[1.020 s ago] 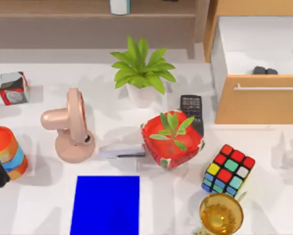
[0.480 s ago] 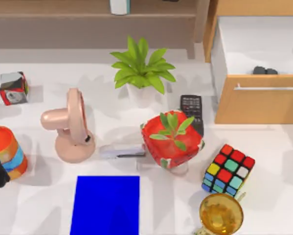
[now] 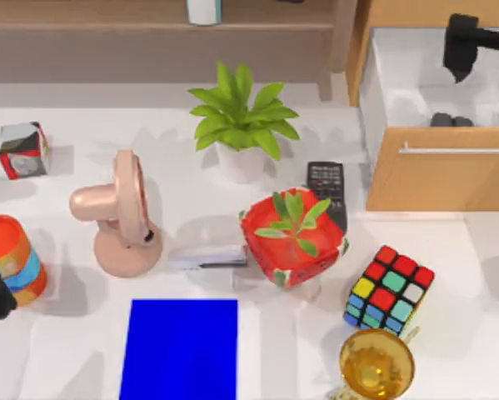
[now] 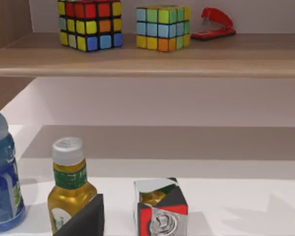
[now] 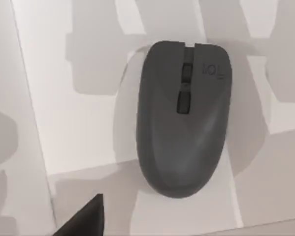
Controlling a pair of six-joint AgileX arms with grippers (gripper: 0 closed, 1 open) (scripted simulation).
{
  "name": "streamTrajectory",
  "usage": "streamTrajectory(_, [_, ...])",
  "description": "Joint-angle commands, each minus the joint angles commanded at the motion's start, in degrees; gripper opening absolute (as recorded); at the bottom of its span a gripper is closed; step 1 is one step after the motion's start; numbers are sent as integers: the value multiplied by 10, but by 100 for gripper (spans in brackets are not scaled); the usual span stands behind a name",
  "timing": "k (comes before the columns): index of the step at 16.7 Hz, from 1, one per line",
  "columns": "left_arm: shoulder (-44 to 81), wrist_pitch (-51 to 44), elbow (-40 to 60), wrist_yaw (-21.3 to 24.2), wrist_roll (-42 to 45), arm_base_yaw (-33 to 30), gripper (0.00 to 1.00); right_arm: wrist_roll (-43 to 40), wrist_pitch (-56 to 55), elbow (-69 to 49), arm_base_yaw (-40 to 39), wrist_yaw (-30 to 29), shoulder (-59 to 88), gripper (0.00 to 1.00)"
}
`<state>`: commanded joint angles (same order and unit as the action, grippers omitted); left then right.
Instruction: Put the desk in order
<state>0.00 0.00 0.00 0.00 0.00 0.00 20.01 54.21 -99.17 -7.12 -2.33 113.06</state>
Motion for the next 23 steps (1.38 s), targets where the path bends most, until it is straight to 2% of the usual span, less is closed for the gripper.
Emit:
streamTrajectory(4, [0, 0, 0, 0, 0, 0, 100, 29, 85, -150, -8, -4, 173, 100])
streamTrajectory(8, [0, 0, 0, 0, 0, 0, 100, 52, 134, -230, -12, -4, 257, 100])
streamTrajectory(23, [0, 0, 0, 0, 0, 0, 100, 52, 121, -215, -10, -4, 257, 100])
